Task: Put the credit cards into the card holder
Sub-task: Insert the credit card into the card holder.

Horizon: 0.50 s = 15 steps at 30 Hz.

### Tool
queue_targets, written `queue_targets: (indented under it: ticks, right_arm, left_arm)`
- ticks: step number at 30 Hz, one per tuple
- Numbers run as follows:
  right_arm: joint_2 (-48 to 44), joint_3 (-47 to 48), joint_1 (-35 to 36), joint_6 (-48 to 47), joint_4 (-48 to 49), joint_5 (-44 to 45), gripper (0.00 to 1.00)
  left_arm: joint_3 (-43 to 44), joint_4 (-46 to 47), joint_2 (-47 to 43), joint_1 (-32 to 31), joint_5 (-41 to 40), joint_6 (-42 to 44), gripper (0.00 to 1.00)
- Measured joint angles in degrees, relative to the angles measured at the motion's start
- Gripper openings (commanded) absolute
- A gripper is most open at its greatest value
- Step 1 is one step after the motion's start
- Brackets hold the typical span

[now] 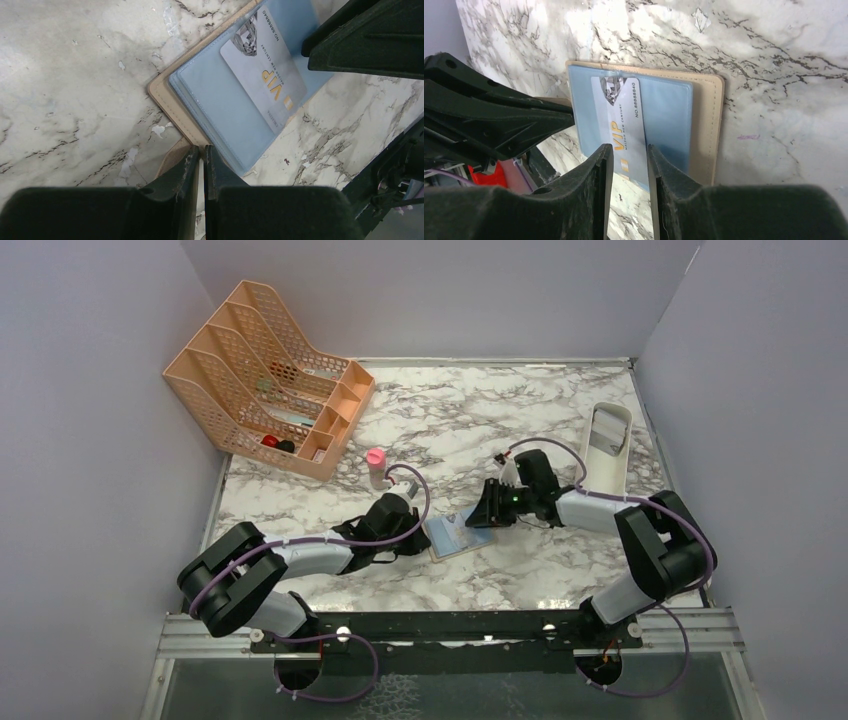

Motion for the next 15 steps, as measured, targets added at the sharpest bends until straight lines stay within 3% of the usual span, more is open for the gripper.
queue_targets:
  ticks: [15]
  right_arm:
    - [2.60, 0.79, 2.25, -0.11, 0.98, -0.39, 0.32]
  left_arm:
    - [0.00, 0.92, 0.66, 0.00, 0.96, 0.00, 0.12]
